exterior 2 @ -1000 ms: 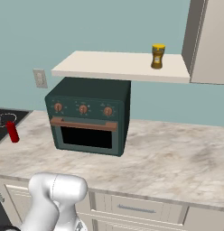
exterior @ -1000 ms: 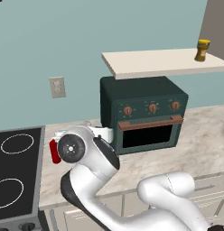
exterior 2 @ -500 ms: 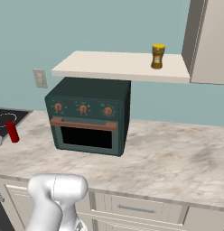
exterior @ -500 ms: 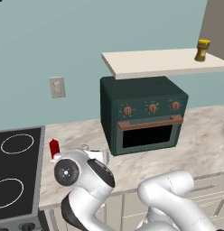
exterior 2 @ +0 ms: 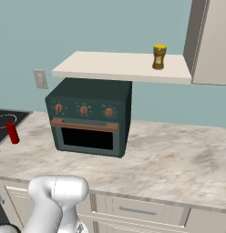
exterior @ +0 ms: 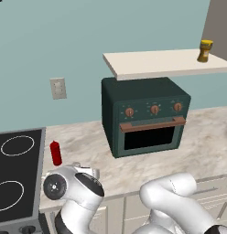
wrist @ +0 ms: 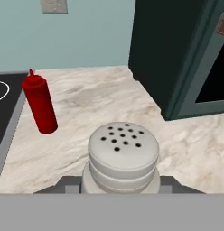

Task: Collect the turmeric, ketchup, and shaker from the cabinet and place them next to the stove.

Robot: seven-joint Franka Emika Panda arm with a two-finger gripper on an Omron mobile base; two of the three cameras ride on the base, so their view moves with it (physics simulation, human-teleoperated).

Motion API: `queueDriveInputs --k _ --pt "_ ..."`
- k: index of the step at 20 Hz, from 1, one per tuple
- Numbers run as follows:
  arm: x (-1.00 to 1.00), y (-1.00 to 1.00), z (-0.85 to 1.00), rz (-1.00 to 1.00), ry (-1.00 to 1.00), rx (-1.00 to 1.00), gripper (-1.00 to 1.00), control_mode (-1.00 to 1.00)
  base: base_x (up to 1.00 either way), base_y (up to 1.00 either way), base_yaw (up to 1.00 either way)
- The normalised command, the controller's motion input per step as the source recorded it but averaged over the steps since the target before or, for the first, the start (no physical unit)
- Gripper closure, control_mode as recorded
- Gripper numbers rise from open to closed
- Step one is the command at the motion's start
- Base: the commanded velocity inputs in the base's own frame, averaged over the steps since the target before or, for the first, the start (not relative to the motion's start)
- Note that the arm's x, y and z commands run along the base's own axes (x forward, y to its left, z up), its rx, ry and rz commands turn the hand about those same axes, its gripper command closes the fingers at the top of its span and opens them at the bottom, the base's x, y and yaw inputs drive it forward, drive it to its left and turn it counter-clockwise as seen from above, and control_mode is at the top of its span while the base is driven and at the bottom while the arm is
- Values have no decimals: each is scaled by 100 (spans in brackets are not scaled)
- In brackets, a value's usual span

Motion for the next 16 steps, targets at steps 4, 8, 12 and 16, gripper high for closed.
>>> queueDriveInputs --k 4,8,12,16 --pt "2 27 -31 -2 5 0 100 -100 0 0 0" --pt "16 49 -31 -12 4 0 100 -100 0 0 0" --pt "19 47 -30 -13 0 0 100 -100 0 0 0" --pt "8 31 -11 -14 -2 0 100 -100 0 0 0"
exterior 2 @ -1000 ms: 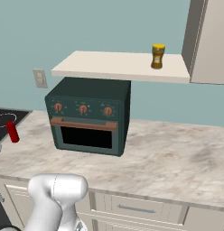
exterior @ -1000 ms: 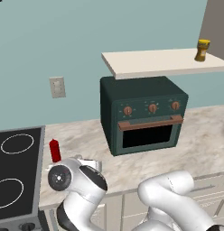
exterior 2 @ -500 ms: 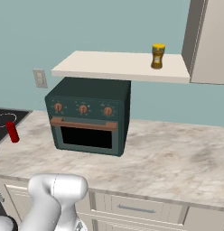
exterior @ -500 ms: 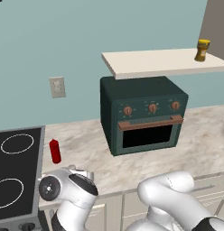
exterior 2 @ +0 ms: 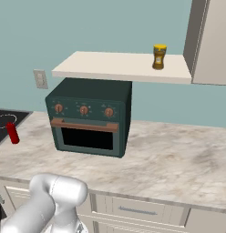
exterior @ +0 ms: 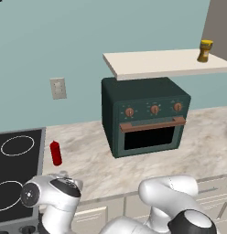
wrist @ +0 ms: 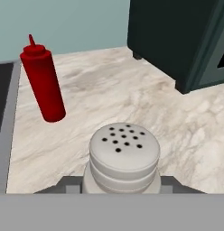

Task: Collect the turmeric, ketchup, and shaker from the cabinet and place them next to the stove.

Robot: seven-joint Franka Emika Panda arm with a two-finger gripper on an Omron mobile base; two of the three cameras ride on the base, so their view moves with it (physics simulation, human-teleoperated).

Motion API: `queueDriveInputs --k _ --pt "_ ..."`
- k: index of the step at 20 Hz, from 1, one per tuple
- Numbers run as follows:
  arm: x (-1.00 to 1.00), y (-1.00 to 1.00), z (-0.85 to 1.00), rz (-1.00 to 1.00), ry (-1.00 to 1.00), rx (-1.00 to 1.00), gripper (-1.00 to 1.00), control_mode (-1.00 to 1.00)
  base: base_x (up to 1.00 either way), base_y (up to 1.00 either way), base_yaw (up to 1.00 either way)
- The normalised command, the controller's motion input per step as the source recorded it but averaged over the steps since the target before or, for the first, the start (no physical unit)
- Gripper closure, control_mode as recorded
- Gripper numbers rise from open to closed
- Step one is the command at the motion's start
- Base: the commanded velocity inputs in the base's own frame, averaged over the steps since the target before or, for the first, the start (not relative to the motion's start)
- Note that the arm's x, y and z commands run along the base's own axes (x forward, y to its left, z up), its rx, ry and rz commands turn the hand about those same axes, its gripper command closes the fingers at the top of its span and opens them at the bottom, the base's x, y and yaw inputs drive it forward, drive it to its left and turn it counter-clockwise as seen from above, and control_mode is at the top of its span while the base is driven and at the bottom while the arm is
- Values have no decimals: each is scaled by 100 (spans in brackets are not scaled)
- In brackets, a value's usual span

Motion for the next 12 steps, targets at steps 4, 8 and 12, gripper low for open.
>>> queueDriveInputs --k 4,8,12 --pt "8 24 -5 -14 -3 0 100 -100 0 0 0" --pt "18 16 -14 -11 0 0 100 -100 0 0 0" --pt "22 4 -16 -7 0 0 100 -100 0 0 0"
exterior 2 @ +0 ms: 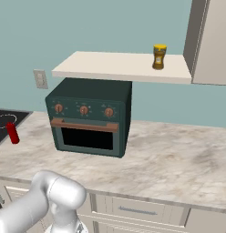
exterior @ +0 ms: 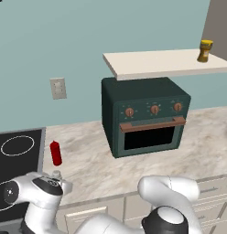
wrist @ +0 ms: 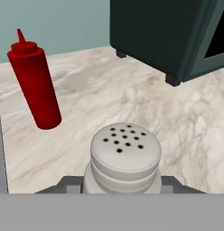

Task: Collect the turmeric, ketchup, and shaker from the cabinet and place them next to the stove.

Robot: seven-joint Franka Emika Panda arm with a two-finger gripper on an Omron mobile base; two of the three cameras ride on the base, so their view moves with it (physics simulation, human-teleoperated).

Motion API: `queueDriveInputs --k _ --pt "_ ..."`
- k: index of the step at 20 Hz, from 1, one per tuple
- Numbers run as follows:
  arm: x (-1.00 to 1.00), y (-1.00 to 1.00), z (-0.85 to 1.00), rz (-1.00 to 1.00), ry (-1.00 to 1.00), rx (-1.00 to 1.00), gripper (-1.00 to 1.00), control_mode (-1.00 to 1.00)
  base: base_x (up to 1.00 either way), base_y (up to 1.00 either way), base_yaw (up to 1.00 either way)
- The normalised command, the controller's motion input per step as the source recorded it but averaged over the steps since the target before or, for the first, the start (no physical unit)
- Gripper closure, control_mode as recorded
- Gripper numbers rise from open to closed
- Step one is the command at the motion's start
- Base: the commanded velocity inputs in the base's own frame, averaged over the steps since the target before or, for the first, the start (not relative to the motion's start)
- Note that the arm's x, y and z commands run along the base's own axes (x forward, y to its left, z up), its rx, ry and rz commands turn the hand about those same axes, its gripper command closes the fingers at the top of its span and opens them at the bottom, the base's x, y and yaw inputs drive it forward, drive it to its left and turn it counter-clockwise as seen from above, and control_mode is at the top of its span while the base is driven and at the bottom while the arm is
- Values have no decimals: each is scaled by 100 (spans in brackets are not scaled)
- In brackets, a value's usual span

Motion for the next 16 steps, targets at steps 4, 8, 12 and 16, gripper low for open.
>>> queueDriveInputs --k 4,8,12,16 --pt "25 0 -17 -2 0 0 100 -100 0 0 0" --pt "18 0 -26 -2 -1 0 100 -100 0 0 0" --pt "18 0 -26 -3 -4 0 100 -100 0 0 0" --pt "18 0 -14 -4 -8 0 100 -100 0 0 0"
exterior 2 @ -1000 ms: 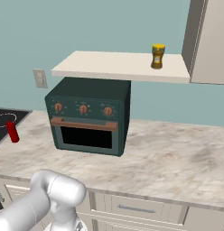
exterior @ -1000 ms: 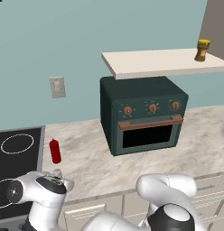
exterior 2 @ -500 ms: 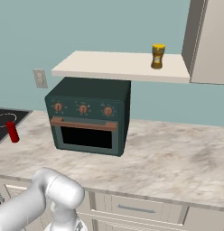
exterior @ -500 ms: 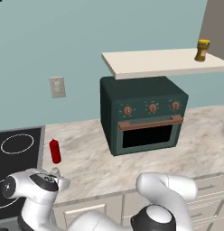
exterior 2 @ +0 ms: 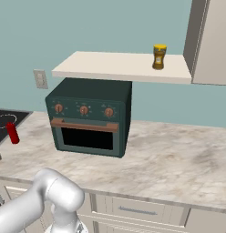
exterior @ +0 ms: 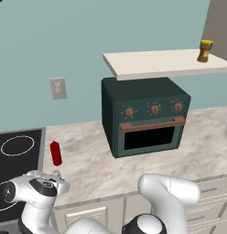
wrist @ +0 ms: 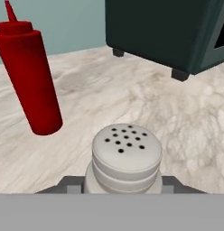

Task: Collect the turmeric, ketchup, and shaker from the cabinet and place them next to the stove.

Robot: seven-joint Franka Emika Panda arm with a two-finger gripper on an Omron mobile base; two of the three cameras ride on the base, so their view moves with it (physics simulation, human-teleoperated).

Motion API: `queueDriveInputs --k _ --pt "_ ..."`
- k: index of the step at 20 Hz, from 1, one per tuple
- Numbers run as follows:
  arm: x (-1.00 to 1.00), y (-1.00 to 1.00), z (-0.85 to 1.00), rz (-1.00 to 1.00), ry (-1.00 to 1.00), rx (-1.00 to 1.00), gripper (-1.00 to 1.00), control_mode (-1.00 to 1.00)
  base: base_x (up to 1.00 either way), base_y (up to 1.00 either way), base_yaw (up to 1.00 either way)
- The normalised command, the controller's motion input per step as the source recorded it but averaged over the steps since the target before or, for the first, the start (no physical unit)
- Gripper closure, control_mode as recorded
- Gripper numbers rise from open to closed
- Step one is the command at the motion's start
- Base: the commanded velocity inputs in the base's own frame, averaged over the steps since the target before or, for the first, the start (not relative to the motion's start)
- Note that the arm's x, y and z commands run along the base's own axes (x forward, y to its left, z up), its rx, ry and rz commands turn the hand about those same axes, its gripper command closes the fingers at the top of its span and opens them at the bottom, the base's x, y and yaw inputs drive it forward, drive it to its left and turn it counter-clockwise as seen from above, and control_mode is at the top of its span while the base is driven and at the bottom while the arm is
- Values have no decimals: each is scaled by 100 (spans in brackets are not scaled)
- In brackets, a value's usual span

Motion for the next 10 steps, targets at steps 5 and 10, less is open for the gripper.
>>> queueDriveInputs --k 5,10 --pt "21 0 -5 -4 -5 -1 100 -100 0 0 0" --pt "32 1 -8 -2 0 -3 100 -100 0 0 0"
